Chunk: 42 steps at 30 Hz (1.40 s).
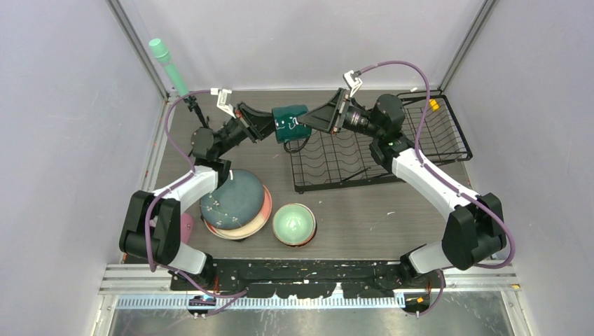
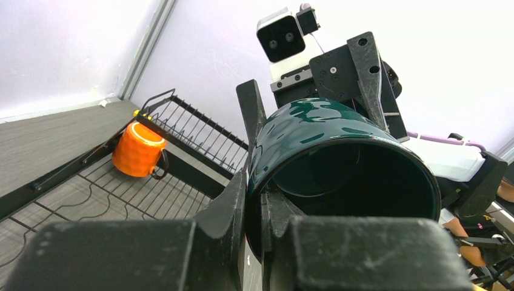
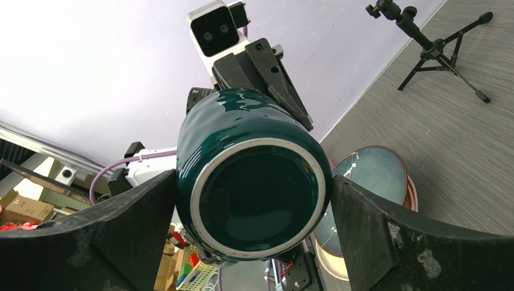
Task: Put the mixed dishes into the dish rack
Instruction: Pick up the cup at the center of the board.
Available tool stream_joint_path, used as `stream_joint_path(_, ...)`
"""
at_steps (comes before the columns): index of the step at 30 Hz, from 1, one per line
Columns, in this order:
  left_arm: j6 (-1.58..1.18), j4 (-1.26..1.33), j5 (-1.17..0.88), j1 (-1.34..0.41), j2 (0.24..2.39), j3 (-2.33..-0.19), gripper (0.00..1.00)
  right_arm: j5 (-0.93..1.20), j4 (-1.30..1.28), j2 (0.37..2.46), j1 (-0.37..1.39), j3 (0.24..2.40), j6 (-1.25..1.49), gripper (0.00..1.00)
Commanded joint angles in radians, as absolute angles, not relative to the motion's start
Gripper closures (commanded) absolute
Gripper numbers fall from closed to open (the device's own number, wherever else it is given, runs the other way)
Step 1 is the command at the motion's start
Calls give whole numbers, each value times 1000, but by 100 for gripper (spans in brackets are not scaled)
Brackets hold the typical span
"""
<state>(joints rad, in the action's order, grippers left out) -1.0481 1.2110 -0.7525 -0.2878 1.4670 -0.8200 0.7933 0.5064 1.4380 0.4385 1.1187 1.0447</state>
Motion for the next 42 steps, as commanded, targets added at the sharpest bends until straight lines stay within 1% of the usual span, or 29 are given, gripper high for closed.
stream_joint_path(1, -1073, 1349, -747, -313, 1405, -845, 100, 825, 465, 1414, 453, 1128, 1030, 2)
stream_joint_path(3, -1083, 1369, -741, -313, 1415, -850, 100, 839, 486, 1427, 452, 1131, 1065, 2)
stream_joint_path(7, -1104, 1413, -735, -313, 1432, -860, 100, 907, 706, 1460, 453, 1117, 1223, 2)
stream_joint_path(11, -1116, 1431, -736, -313, 1447, -859, 100, 887, 587, 1440, 452, 1128, 1145, 2)
stream_joint_path(14, -1118, 1431, -736, -313, 1454, -859, 100, 891, 574, 1432, 453, 1129, 1136, 1)
stream_joint_path(18, -1115, 1431, -735, -313, 1466, -863, 100, 922, 691, 1466, 456, 1125, 1229, 1)
stream_joint_path(22, -1117, 1431, -740, -313, 1473, -864, 100, 957, 877, 1508, 455, 1119, 1351, 1)
stream_joint_path(27, -1111, 1431, -754, -314, 1475, -859, 100, 945, 848, 1514, 456, 1125, 1330, 1)
stream_joint_path(32, -1089, 1419, -742, -319, 1472, -839, 100, 906, 684, 1497, 456, 1139, 1221, 1)
stream_joint_path(34, -1068, 1397, -741, -324, 1467, -835, 100, 904, 666, 1493, 457, 1140, 1207, 1)
stream_joint_path(40, -994, 1323, -728, -340, 1439, -827, 100, 941, 802, 1495, 463, 1122, 1267, 1)
stream_joint_path(42, -969, 1295, -724, -341, 1423, -821, 100, 945, 803, 1492, 463, 1120, 1265, 1)
